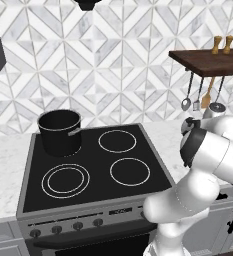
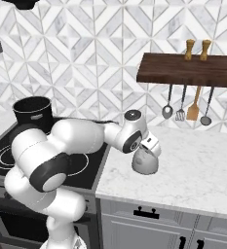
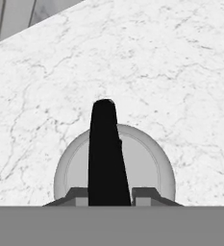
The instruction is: Pick the kettle from the counter and place it on a stove burner. Then turn the burner on.
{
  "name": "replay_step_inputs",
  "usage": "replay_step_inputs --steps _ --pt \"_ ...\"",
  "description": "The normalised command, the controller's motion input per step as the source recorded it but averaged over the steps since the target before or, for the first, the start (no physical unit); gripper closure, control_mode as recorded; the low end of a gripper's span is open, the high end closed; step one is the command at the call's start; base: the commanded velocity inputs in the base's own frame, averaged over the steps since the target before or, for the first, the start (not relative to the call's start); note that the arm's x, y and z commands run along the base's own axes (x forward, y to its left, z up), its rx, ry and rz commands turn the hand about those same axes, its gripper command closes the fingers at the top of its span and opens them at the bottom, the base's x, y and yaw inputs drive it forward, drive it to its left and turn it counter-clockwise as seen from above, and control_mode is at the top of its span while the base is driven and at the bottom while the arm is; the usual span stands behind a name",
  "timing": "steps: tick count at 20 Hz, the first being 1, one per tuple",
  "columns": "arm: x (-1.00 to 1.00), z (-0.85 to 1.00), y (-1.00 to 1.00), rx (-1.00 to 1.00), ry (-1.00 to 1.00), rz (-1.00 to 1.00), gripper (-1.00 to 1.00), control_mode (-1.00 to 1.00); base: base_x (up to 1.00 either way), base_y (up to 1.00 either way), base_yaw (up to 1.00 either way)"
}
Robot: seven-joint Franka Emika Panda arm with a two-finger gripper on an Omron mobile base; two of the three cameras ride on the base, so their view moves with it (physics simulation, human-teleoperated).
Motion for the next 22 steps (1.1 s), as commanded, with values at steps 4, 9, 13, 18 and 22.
replay_step_inputs --steps 4,9,13,18,22 --pt "-0.05 0.05 0.03 0.01 0.00 0.02 1.00 -1.00 0.00 0.00 0.00" --pt "-0.10 0.32 0.09 0.00 -0.02 0.02 1.00 -1.00 0.00 0.00 0.00" --pt "-0.11 0.61 0.18 0.00 -0.07 0.02 1.00 -1.00 0.00 0.00 0.00" --pt "-0.01 0.62 0.68 0.00 -0.07 0.12 1.00 -1.00 0.00 0.00 0.00" --pt "0.20 0.34 1.00 0.00 -0.05 0.23 1.00 -1.00 0.00 0.00 0.00"
